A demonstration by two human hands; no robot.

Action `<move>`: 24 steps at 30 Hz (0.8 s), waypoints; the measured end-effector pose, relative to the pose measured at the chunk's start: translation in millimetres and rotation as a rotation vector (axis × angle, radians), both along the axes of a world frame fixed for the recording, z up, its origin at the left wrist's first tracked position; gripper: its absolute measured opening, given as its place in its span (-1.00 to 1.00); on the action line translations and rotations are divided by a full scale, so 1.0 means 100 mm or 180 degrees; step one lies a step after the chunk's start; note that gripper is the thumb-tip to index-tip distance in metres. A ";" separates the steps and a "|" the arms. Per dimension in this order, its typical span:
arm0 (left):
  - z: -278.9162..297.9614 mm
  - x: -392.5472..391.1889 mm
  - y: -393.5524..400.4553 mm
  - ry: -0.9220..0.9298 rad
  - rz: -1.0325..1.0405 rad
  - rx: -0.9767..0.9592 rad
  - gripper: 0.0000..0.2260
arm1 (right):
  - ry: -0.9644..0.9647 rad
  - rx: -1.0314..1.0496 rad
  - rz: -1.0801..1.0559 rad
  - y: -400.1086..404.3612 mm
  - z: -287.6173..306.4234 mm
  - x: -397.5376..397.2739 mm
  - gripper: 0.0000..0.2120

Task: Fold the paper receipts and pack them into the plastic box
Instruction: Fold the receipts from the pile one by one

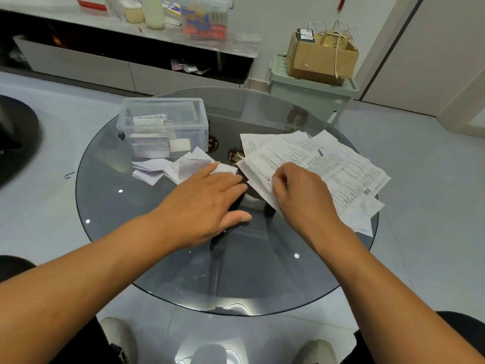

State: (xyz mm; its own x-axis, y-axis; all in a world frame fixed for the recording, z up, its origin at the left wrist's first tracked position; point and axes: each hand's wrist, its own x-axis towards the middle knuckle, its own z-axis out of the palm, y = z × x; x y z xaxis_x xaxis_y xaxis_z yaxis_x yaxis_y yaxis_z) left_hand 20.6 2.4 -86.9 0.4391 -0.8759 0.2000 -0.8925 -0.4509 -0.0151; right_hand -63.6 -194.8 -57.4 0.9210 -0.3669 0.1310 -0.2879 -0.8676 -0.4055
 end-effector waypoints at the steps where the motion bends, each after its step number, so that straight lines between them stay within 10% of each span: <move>1: 0.00 0.04 0.01 0.0032 0.0102 0.0004 -0.34 | 0.0006 0.0104 0.0037 0.00 0.00 0.00 -0.84; 6: 0.02 0.11 -0.02 0.0212 0.0277 0.0066 -0.34 | 0.0334 -0.0506 0.0199 0.08 -0.03 -0.01 -0.45; 11: 0.04 0.09 -0.05 0.0580 0.0294 -0.0193 -0.44 | -0.0068 -0.1099 0.0327 0.07 -0.16 0.05 -0.77; 18: 0.28 0.10 -0.06 0.0537 0.0550 -0.1124 -0.44 | -0.0038 -0.0459 0.1172 0.00 0.13 -0.11 -0.90; 24: 0.27 0.17 0.07 0.0654 -0.0216 -0.0397 -0.39 | 0.0629 0.0752 0.1498 -0.07 0.23 -0.39 -0.96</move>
